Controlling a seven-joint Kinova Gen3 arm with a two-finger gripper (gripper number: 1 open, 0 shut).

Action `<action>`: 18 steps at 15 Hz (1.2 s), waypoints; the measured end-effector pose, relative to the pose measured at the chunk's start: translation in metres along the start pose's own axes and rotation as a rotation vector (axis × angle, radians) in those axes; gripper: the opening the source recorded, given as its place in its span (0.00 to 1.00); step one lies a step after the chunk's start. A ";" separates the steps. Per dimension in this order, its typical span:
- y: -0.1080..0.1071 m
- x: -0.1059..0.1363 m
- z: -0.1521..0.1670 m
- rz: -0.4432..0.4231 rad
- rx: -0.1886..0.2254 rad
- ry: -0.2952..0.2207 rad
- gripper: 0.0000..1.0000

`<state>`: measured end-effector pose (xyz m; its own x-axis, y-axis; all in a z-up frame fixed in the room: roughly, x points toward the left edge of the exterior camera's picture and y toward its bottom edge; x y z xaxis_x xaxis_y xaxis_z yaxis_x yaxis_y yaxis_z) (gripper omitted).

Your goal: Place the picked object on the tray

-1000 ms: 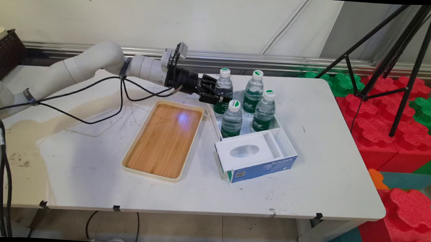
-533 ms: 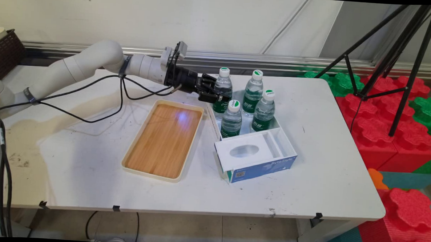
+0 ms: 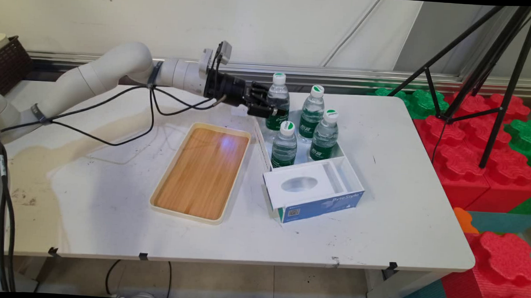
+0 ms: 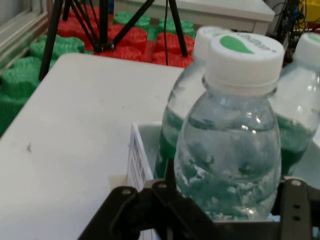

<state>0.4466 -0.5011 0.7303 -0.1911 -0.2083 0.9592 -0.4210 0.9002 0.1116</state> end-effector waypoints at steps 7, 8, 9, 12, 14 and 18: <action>-0.001 0.027 0.003 0.010 -0.003 0.040 0.00; -0.001 0.031 0.002 0.011 -0.004 0.046 0.00; -0.001 0.037 0.001 0.013 -0.004 0.052 0.00; 0.002 0.050 -0.007 0.016 -0.008 0.059 0.00; 0.006 0.056 -0.015 0.017 -0.015 0.057 0.00; 0.014 0.063 -0.034 0.015 -0.026 0.041 0.00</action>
<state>0.4585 -0.4887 0.8008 -0.1601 -0.1792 0.9707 -0.3949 0.9129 0.1034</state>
